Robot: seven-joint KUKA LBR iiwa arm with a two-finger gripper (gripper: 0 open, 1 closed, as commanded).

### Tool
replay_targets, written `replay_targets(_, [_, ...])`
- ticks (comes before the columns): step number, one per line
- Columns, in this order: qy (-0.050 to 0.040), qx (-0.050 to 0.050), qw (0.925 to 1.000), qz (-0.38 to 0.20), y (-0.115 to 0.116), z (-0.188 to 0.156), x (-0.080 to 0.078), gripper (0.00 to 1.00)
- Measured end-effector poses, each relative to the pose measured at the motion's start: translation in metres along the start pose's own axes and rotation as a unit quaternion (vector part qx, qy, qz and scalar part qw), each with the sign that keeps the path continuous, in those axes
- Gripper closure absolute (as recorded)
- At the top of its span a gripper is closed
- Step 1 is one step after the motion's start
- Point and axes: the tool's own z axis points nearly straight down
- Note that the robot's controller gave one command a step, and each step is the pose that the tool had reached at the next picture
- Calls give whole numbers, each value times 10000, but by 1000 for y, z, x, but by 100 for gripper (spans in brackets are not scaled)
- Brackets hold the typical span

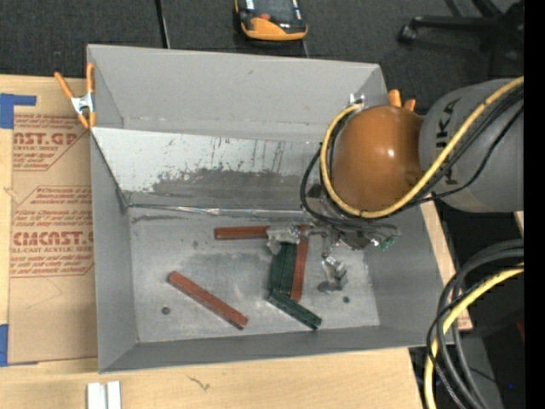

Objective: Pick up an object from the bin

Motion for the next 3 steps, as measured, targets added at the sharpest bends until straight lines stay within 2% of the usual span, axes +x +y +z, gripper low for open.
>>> replay_targets(1, [-2, 14, 9916, -1292, -2, 37, -14, 0])
replay_targets(2, [-26, 22, 9717, -2361, 3, 55, -9, 100])
replay_targets(3, [-26, 22, 9717, -2361, 3, 55, -9, 100])
